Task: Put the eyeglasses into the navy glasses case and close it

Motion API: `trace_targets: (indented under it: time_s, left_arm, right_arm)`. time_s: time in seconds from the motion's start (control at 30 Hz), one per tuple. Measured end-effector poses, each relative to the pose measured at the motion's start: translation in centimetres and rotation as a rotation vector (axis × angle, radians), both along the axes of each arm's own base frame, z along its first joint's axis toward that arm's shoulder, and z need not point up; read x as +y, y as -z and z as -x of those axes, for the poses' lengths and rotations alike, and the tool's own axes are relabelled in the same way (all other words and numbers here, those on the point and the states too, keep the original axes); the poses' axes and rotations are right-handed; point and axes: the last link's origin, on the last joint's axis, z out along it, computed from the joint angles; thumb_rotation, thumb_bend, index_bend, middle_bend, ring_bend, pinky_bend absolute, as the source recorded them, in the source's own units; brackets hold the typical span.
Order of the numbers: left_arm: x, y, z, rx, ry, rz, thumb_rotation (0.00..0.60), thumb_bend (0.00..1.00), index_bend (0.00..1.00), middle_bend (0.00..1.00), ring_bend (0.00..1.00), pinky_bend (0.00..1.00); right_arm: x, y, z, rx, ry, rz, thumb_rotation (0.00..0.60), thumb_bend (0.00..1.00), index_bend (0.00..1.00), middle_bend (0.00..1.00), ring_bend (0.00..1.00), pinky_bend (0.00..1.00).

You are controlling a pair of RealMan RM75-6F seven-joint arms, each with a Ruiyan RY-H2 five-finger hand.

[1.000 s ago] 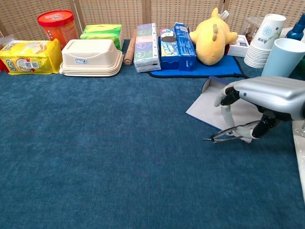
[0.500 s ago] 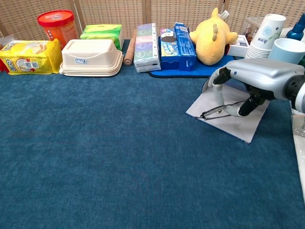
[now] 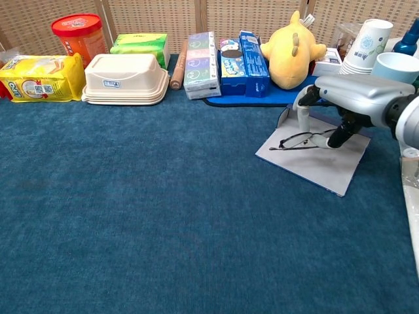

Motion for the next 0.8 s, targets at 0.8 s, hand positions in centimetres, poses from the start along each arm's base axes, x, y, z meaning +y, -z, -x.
trace_targets:
  time_s: [0.8]
  left_arm:
    - [-0.7,-0.5,0.0,-0.007,0.012,-0.016,0.6,0.28,0.14,0.06,0.04,0.0]
  right_arm:
    - [-0.8,0.5,0.8,0.131,-0.008,0.042,0.6,0.11,0.07,0.09,0.04,0.1]
